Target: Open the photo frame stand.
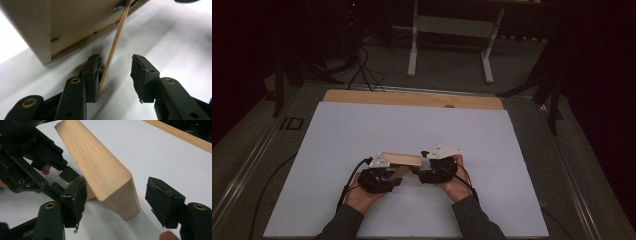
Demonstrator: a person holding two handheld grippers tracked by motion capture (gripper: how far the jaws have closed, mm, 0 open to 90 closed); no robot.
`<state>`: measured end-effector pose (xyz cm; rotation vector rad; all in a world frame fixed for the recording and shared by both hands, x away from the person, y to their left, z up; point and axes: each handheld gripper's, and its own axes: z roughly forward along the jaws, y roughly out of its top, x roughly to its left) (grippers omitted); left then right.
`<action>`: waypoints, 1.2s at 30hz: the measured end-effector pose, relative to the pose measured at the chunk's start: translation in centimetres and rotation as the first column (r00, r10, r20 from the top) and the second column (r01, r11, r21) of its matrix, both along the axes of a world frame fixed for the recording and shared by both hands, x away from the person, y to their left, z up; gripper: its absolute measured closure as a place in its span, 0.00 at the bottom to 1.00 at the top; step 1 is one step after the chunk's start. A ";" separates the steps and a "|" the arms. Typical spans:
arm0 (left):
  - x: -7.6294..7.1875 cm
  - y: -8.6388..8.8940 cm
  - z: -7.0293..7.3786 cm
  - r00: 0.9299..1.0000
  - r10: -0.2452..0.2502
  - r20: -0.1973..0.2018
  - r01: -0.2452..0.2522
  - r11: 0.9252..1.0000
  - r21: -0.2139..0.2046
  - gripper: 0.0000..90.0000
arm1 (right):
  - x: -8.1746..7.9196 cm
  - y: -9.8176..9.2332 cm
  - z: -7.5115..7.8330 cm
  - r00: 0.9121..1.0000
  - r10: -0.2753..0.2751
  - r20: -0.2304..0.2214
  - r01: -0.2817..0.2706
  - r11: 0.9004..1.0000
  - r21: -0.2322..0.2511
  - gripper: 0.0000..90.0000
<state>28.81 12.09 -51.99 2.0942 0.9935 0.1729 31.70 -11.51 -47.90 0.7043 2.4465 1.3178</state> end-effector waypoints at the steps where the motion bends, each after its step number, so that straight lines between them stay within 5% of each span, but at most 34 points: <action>1: 0.0 0.1 0.1 1.000 0.001 0.000 -0.001 1.000 0.000 0.65 | 0.0 0.0 0.0 1.000 -0.001 -0.002 0.001 1.000 0.000 0.35; 15: -0.3 0.4 0.4 1.000 0.012 0.009 -0.012 1.000 -0.003 0.65 | -0.2 -0.1 -0.3 1.000 0.010 -0.023 -0.010 1.000 0.004 0.36; 29: -0.6 0.8 0.7 1.000 0.014 0.014 -0.014 1.000 -0.011 0.64 | -0.3 -0.3 -0.3 0.997 0.060 -0.055 -0.059 0.998 0.022 0.20; 36: -0.7 1.0 0.8 1.000 0.014 0.016 -0.014 1.000 -0.012 0.64 | -0.5 -0.3 -0.2 0.997 0.065 -0.049 -0.066 0.998 -0.004 0.20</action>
